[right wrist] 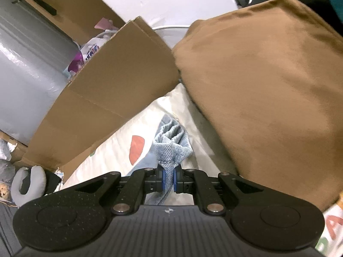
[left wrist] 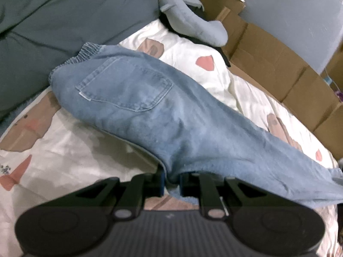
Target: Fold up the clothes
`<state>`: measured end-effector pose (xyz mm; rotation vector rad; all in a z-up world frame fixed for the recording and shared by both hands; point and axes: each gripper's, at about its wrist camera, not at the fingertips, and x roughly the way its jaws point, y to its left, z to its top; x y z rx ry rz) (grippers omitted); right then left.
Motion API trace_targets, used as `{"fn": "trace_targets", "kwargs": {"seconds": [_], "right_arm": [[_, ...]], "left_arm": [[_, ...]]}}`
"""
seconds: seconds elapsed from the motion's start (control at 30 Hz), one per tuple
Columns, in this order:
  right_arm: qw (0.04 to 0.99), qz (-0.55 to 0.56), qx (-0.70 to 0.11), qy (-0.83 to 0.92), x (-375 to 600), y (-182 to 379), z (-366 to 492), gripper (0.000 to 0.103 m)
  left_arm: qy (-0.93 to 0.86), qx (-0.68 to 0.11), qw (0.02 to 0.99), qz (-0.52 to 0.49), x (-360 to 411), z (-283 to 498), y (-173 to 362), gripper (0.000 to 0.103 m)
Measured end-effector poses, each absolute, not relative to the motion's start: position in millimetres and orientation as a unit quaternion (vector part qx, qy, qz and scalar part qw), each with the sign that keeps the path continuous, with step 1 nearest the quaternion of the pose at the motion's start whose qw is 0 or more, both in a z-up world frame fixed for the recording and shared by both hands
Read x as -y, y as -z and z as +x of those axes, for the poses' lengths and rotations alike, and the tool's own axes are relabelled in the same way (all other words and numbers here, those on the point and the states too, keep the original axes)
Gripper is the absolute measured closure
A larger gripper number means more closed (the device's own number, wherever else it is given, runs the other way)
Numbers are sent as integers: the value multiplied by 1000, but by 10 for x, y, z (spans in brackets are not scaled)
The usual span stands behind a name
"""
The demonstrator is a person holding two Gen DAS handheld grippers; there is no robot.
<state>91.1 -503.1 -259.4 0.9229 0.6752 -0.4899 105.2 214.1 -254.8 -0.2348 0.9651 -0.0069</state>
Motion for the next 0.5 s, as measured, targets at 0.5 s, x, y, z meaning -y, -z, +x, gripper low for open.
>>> {"fn": "trace_targets", "kwargs": {"seconds": [0.5], "right_arm": [[807, 424, -327, 250, 4797, 2279, -68, 98]], "left_arm": [[30, -488, 865, -108, -2292, 553, 2385, 90]]}}
